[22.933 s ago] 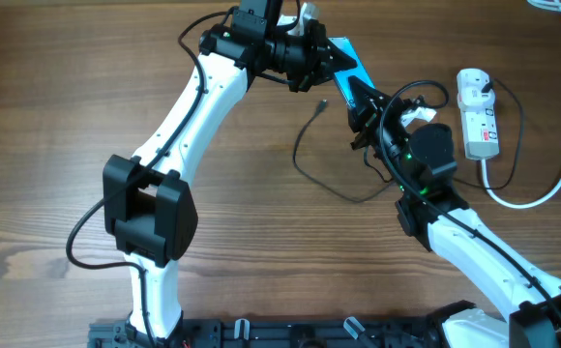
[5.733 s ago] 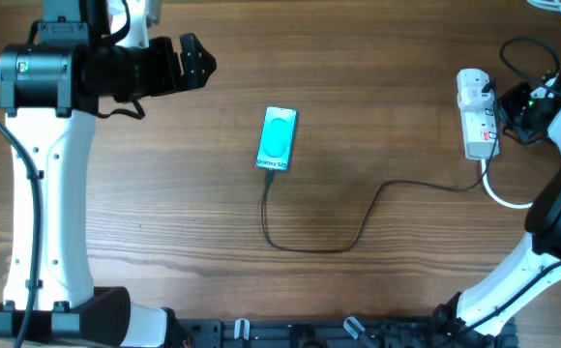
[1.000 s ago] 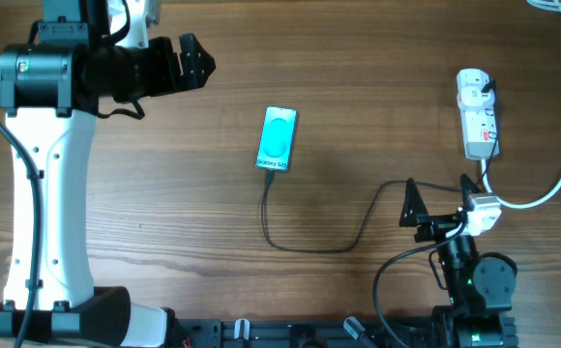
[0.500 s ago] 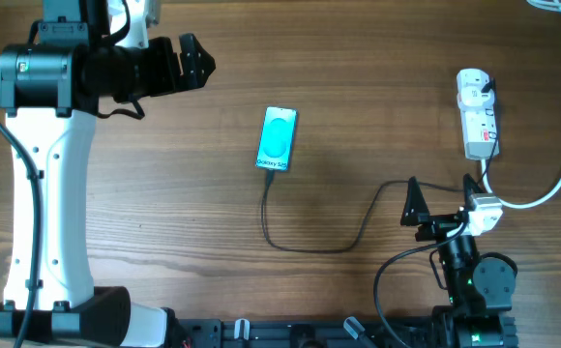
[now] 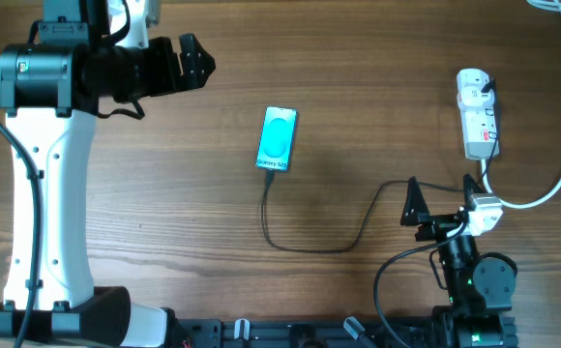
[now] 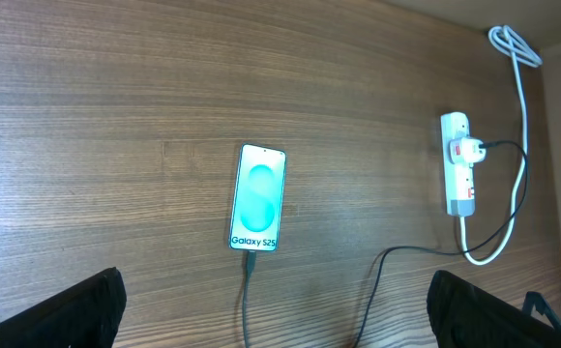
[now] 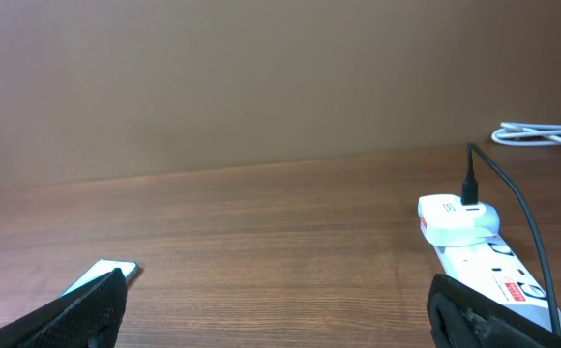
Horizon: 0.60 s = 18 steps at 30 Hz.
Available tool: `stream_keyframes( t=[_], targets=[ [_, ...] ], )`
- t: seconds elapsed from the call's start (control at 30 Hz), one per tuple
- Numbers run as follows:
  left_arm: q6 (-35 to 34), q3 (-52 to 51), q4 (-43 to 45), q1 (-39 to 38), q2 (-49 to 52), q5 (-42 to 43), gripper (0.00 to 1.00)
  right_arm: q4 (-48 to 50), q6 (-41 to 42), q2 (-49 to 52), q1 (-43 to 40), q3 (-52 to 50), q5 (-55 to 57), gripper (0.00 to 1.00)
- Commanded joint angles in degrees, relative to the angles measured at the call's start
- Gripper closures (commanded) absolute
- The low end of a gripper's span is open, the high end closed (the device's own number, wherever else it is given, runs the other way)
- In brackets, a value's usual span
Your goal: Plug charger to phone and switch on socket
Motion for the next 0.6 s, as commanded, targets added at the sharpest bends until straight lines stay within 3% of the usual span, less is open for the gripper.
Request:
stream_keyframes(
  t=[0.0, 0.33, 0.57],
  targets=[
    [0.28, 0.13, 0.17, 0.04, -0.15, 0.02, 0.0, 0.09, 0.74, -0.94, 0.33, -0.07, 0.98, 0.0],
    [0.28, 0.02, 0.17, 0.0, -2.34, -0.11, 0.0, 0.09, 0.74, -0.94, 0.33, -0.07, 0.98, 0.0],
    [0.31, -19.8, 0.44, 4.13, -23.8, -4.39, 0.0, 0.09, 0.74, -0.94, 0.33, -0.07, 0.98, 0.0]
  ],
)
